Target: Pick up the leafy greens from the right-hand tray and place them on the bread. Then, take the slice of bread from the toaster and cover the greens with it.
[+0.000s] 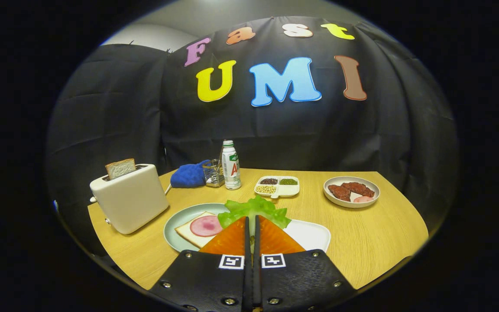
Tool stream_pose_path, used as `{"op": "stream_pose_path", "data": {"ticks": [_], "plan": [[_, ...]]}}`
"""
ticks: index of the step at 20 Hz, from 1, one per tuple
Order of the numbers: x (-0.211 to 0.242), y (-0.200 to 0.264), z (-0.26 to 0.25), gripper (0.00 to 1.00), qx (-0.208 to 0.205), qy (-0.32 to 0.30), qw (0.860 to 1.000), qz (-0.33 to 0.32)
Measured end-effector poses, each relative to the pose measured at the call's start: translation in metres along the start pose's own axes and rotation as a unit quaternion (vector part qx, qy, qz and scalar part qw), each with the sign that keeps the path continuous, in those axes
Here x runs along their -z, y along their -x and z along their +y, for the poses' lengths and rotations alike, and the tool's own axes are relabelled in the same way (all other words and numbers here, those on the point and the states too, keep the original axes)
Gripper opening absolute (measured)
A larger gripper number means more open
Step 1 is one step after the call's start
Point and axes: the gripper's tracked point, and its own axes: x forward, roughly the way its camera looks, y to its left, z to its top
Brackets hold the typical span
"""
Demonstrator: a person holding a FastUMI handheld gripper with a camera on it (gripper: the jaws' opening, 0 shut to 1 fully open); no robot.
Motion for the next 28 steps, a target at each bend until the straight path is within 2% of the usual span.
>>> {"op": "stream_pose_path", "data": {"ticks": [20, 28], "plan": [[0.018, -0.050, 0.072, 0.01, -0.057, 0.018, 0.998, 0.035], [0.045, -0.066, 0.093, 0.01, -0.070, 0.030, 0.995, 0.065]]}}
